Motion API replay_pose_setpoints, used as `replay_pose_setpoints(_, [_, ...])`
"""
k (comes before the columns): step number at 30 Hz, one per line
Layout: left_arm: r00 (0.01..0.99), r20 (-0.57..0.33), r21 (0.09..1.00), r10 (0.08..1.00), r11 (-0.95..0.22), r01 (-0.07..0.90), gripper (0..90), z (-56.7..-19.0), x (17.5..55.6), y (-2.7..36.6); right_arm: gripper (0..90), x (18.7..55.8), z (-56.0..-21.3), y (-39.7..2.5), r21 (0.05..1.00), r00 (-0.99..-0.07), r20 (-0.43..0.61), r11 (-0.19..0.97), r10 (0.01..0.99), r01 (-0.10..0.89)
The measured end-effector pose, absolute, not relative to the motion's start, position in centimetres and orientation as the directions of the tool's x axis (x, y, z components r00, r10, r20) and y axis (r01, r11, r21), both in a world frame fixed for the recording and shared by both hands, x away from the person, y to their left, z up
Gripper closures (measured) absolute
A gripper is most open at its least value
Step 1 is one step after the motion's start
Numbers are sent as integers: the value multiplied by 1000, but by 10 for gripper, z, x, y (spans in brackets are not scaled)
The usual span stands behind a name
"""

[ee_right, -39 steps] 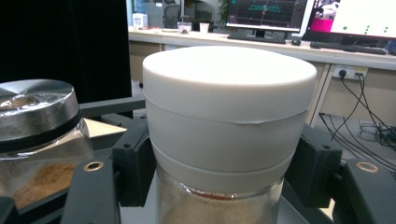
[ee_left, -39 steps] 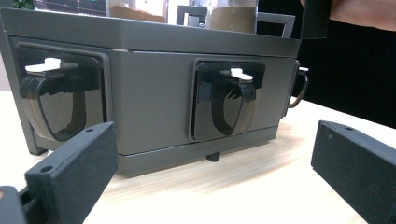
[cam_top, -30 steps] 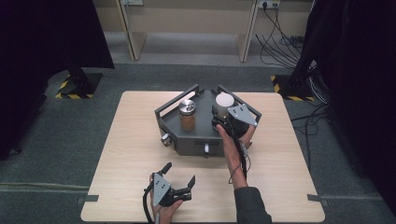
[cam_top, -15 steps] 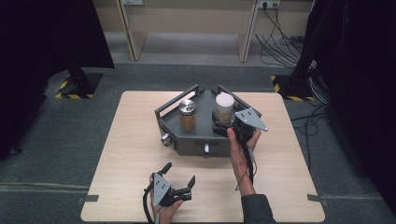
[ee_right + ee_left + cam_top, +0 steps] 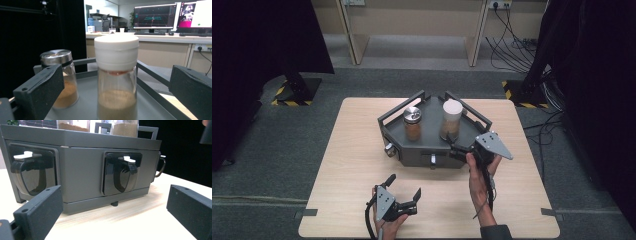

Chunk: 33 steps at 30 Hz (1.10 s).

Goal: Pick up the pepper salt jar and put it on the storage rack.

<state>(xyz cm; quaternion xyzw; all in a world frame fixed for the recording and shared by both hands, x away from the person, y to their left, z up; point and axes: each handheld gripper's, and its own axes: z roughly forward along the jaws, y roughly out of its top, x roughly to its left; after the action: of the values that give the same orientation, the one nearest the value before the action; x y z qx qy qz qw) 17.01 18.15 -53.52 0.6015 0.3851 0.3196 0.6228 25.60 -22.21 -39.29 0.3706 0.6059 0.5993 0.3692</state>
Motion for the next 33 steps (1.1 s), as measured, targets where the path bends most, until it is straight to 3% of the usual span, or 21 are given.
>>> replay_pose_setpoints(33, [502,-86,996,861,63,63,3,-535,170,181,4,176,-476,-254,999,-531,-14,36,847,33])
